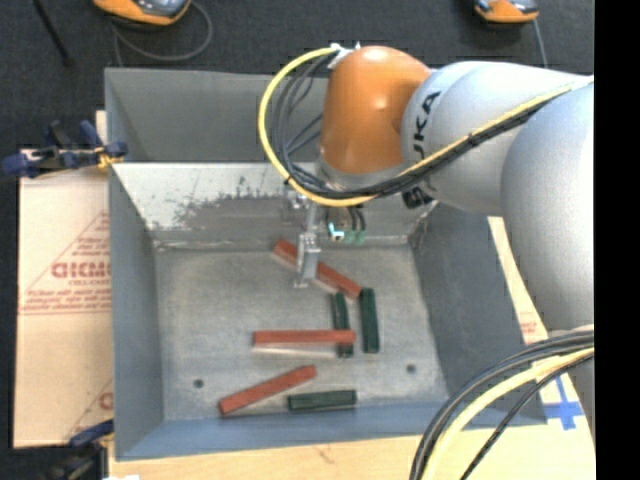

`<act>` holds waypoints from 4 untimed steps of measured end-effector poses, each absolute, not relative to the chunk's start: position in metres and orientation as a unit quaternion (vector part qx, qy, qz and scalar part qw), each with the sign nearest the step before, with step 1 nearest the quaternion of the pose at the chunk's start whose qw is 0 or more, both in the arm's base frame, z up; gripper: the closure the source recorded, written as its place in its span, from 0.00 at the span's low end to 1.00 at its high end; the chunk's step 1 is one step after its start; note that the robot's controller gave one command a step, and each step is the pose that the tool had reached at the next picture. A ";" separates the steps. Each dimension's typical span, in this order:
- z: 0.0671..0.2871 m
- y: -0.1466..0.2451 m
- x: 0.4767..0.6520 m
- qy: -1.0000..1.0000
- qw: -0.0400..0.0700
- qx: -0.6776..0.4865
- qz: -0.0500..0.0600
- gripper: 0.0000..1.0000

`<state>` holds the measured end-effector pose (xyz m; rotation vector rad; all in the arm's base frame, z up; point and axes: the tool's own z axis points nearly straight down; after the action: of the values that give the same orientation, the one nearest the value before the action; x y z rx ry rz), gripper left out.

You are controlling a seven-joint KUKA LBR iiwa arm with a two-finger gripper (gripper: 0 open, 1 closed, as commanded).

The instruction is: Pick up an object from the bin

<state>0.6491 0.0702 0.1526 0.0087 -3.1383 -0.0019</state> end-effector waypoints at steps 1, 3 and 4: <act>0.067 0.024 0.641 -0.997 0.001 -0.080 0.000 0.00; 0.101 0.028 0.619 -0.974 -0.001 -0.228 -0.001 0.00; 0.070 0.030 0.627 -0.937 0.000 -0.348 0.000 0.00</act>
Offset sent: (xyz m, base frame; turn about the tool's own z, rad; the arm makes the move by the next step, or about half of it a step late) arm -0.0072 -0.0441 -0.0826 0.1664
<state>0.6267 0.0302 0.0698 -1.0937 -2.9455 -0.0002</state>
